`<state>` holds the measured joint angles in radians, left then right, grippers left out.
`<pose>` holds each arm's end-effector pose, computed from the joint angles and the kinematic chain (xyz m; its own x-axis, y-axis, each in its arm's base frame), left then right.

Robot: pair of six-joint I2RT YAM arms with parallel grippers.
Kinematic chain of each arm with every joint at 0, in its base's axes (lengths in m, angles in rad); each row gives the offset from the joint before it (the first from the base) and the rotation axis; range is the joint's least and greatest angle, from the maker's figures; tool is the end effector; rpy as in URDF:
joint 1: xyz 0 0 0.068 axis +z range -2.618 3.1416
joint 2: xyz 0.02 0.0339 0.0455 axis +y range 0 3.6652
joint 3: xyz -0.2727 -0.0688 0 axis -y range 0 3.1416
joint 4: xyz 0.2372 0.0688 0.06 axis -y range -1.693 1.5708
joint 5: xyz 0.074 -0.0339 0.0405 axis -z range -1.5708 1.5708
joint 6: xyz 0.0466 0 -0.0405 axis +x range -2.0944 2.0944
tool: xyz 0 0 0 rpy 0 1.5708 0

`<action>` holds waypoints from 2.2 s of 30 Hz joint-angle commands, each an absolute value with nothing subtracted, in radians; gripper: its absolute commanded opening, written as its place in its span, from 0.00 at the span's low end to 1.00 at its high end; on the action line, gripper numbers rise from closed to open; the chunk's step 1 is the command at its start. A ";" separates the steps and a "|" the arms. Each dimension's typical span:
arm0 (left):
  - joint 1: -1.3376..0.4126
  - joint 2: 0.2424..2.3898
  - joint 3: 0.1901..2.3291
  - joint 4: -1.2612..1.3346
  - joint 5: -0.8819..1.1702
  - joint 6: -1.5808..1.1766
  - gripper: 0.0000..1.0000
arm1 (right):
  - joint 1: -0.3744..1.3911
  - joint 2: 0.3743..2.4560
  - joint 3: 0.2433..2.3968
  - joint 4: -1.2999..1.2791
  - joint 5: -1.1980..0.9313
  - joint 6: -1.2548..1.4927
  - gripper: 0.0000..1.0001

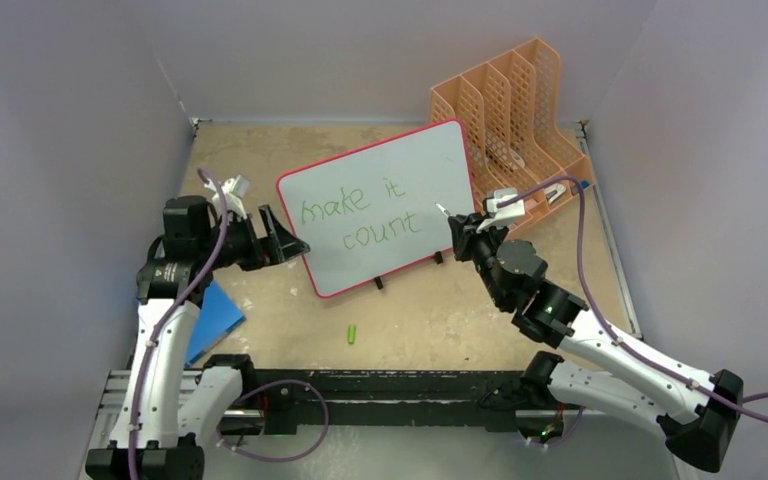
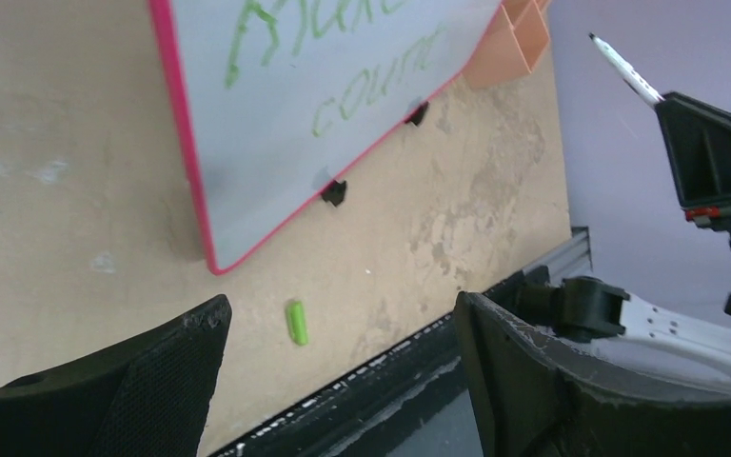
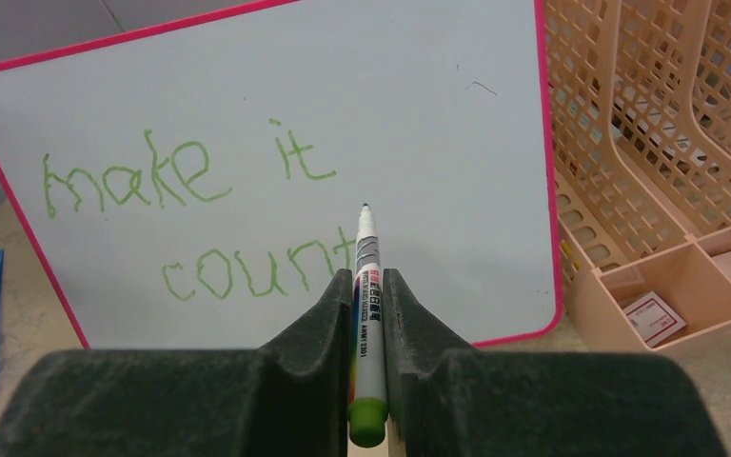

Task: Write a sentence on the whiteboard
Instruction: Pick up the pen cap from the center of the board.

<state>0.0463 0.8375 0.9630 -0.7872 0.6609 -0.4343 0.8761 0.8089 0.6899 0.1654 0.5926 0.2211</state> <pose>0.1539 -0.0215 0.3373 -0.7450 -0.3670 -0.5570 0.1474 0.7238 -0.6741 0.1397 0.1270 0.3474 -0.0325 0.2452 -0.9689 -0.2798 0.9284 0.2443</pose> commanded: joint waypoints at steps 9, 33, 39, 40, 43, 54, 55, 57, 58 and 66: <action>-0.552 0.949 0.977 -0.778 0.208 -0.702 0.85 | 0.874 0.816 0.698 0.206 0.614 0.235 0.00; -1.032 1.182 0.880 -0.860 -0.151 -0.986 0.74 | 0.874 0.820 0.687 0.213 0.608 0.240 0.00; -1.035 1.249 0.847 -0.790 -0.185 -0.995 0.63 | 0.874 0.831 0.685 0.221 0.609 0.240 0.00; -1.035 1.258 0.840 -0.774 -0.187 -0.999 0.61 | 0.874 0.832 0.686 0.220 0.610 0.241 0.00; -1.035 1.284 0.815 -0.728 -0.186 -1.007 0.51 | 0.874 0.828 0.690 0.209 0.615 0.240 0.00; -1.035 1.364 0.800 -0.663 -0.176 -0.979 0.28 | 0.874 0.827 0.687 0.213 0.613 0.241 0.00; -1.035 1.370 0.801 -0.656 -0.176 -0.974 0.28 | 0.874 0.825 0.687 0.213 0.612 0.240 0.00; -1.034 1.384 0.806 -0.649 -0.180 -0.969 0.28 | 0.874 0.823 0.687 0.213 0.612 0.239 0.00; -1.033 1.395 0.809 -0.648 -0.182 -0.966 0.29 | 0.874 0.824 0.687 0.213 0.612 0.238 0.00; -1.032 1.467 0.833 -0.653 -0.188 -0.953 0.29 | 0.874 0.819 0.689 0.212 0.613 0.239 0.00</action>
<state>-1.0328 1.4517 0.7948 -0.6674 -0.1646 -0.9726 0.8761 0.8352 0.6846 0.1703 0.5922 0.2283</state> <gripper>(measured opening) 0.292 0.147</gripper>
